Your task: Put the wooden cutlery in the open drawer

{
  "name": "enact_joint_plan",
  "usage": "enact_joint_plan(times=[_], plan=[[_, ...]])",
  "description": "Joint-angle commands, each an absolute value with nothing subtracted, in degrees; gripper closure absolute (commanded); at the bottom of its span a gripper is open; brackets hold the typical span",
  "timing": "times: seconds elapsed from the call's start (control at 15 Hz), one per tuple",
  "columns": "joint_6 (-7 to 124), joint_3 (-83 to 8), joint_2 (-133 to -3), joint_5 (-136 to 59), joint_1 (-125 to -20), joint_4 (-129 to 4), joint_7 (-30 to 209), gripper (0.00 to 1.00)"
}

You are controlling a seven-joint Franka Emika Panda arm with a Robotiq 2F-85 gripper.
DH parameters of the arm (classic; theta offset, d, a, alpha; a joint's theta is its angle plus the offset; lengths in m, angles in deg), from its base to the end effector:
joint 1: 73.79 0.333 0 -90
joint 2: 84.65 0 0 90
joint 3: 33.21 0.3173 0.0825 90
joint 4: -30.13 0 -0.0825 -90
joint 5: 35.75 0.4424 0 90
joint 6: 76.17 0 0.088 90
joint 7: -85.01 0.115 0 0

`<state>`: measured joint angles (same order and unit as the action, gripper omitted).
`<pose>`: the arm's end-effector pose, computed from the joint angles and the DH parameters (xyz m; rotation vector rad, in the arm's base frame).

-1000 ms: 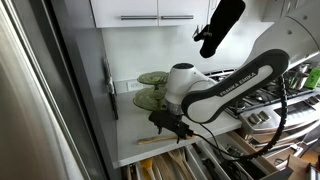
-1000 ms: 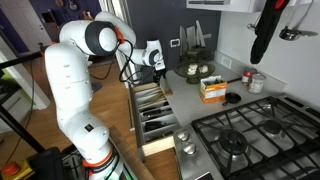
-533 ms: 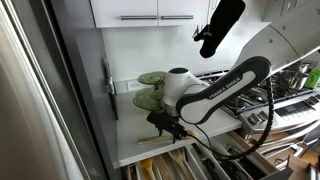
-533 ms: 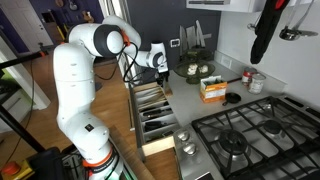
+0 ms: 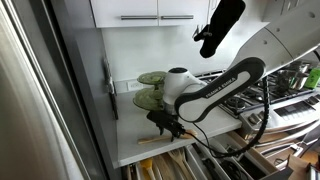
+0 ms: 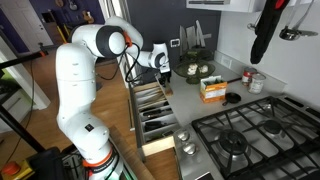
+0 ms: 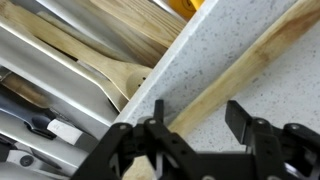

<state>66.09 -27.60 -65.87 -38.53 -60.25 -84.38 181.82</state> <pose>0.6275 0.2165 0.2647 -2.3677 1.8510 -0.1287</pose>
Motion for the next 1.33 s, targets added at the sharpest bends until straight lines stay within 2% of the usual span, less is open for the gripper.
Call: enact_joint_plan(times=[0.0, 0.27, 0.33, 0.4, 0.8, 1.27], plan=[[65.77, -28.23, -65.53, -36.97, -59.69, -84.25, 182.32, 0.66], [65.51, -28.16, -68.0, -36.89, -59.95, -86.86, 181.53, 0.95], [65.21, -28.3, -69.25, -36.96, -59.99, -88.34, 181.9, 0.99], [65.16, -28.19, -69.84, -36.72, -60.08, -89.07, 181.76, 0.95], [62.98, -27.24, -78.43, -37.88, -60.65, -99.35, 176.84, 0.94], [58.88, -23.93, -88.85, -27.95, -61.38, -110.23, 149.36, 0.94]])
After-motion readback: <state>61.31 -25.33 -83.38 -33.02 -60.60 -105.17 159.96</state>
